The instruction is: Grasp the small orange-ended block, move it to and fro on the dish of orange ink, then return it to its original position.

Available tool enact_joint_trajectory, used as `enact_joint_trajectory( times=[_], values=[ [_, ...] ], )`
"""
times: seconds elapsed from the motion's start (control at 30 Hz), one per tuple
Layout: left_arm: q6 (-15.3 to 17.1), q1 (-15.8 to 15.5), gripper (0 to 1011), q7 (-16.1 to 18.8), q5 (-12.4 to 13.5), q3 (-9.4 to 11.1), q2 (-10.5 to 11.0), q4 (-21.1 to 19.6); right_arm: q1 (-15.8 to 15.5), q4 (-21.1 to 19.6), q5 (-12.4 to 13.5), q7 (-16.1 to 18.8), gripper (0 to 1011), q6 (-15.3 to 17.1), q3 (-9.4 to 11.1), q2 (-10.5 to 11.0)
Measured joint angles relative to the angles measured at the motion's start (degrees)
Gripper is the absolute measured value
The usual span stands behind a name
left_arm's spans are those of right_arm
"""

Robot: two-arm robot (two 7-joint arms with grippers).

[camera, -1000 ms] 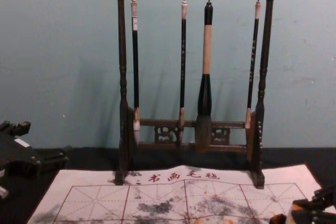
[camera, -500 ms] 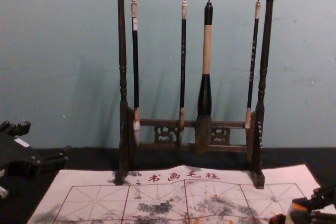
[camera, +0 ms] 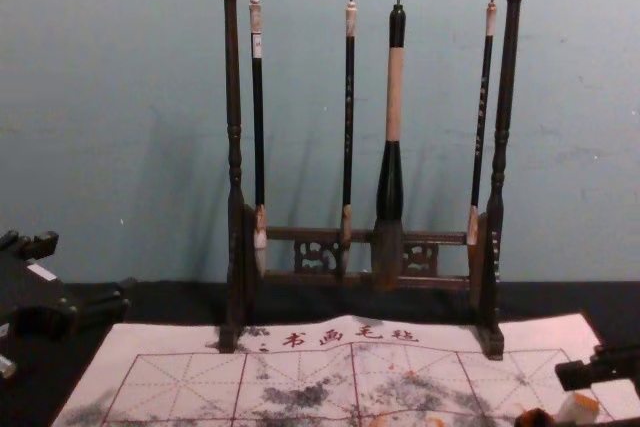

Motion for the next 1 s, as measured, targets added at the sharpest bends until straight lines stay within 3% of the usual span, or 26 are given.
enact_joint_trajectory(
  times=[0.43,0.77,1.0],
  values=[
    [0.0,0.0,1001,0.0,0.0,0.0,0.0,0.0,0.0,0.0,0.0,0.0,1000,0.0,0.0,0.0],
    [0.0,0.0,1001,0.0,0.0,0.0,0.0,0.0,-0.16,-0.05,-0.01,-0.5,1000,-0.03,0.15,-0.06],
    [0.0,0.0,1001,0.0,0.0,0.0,0.0,0.0,-3.45,-1.43,2.69,-7.74,1000,-2.59,5.68,-2.25]
  ],
)
